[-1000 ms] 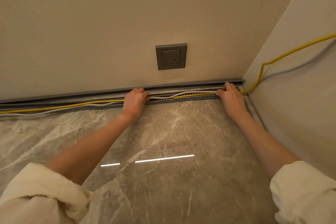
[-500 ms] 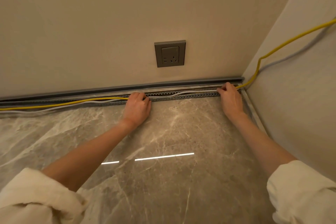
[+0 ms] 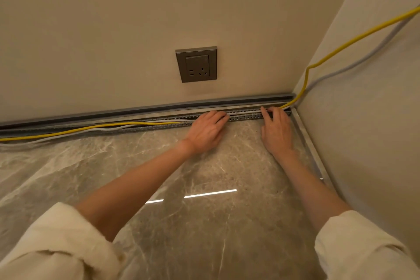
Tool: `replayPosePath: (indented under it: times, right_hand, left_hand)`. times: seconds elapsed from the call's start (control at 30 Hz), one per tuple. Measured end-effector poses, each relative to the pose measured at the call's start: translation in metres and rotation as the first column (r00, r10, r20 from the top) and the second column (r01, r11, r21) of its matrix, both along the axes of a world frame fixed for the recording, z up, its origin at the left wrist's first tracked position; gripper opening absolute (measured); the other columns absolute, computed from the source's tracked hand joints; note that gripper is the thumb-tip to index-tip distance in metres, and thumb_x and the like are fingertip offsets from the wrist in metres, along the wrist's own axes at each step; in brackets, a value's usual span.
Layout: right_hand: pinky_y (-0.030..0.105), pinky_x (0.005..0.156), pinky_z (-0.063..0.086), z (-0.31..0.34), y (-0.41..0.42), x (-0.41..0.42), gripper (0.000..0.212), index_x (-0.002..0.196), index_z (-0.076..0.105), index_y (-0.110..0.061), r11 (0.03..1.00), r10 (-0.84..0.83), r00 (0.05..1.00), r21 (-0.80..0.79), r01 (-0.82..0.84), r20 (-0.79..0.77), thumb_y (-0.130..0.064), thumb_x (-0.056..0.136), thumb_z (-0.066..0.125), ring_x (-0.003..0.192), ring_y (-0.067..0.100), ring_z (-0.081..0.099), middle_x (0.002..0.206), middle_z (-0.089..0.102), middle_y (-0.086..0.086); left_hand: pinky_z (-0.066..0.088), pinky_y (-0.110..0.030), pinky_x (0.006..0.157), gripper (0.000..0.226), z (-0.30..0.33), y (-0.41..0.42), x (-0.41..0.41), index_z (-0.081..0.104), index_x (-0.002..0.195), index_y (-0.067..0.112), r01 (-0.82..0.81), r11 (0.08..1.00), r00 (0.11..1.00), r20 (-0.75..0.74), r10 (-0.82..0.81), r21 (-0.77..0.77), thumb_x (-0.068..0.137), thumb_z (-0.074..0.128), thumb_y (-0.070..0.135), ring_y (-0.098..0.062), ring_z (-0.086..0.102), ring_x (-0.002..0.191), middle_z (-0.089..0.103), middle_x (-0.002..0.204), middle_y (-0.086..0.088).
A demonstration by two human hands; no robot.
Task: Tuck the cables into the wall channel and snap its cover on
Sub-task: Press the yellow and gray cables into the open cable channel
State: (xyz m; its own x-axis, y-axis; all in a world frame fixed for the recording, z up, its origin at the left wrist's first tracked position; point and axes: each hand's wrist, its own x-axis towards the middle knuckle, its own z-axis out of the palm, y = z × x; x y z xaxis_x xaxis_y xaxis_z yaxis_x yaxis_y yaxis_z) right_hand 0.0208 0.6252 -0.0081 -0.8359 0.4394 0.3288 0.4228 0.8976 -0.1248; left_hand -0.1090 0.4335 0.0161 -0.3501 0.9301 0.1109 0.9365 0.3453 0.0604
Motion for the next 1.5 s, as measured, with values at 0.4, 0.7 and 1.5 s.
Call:
replayPosePath:
  times: [0.4,0.7,1.5]
  right_hand:
    - [0.044,0.089,0.046,-0.002,0.0,-0.011,0.034,0.108,0.054,0.0,0.987,-0.134,0.99,-0.082,0.137,0.044,-0.01,0.076,0.059,0.1,0.035,0.053,0.106,0.056,0.019]
    - [0.048,0.1,0.039,-0.003,-0.001,-0.008,0.04,0.108,0.051,0.001,0.958,-0.284,0.959,-0.046,0.284,0.015,-0.018,0.074,0.061,0.104,0.038,0.05,0.109,0.054,0.023]
    - [0.041,0.115,0.029,0.023,-0.199,-0.069,0.058,0.138,0.031,-0.001,0.963,0.267,0.948,-0.085,-0.256,0.176,-0.005,0.085,0.054,0.135,0.036,0.031,0.143,0.034,0.022]
  left_hand:
    - [0.03,-0.043,0.113,0.053,-0.009,0.008,0.007,0.026,0.144,0.011,-0.063,0.996,0.996,0.057,0.066,-0.064,0.095,0.039,0.027,-0.029,0.034,0.135,0.038,0.148,-0.012]
    - [0.021,-0.04,0.118,0.057,-0.006,0.002,0.008,0.018,0.146,0.01,-0.029,0.995,0.996,0.076,0.036,-0.095,0.096,0.04,0.025,-0.028,0.027,0.14,0.027,0.154,-0.013]
    - [0.034,-0.044,0.109,0.048,0.018,-0.226,-0.078,0.044,0.133,0.006,-0.334,0.94,0.94,0.101,0.326,0.071,0.088,0.055,0.013,-0.031,0.043,0.129,0.047,0.14,-0.015]
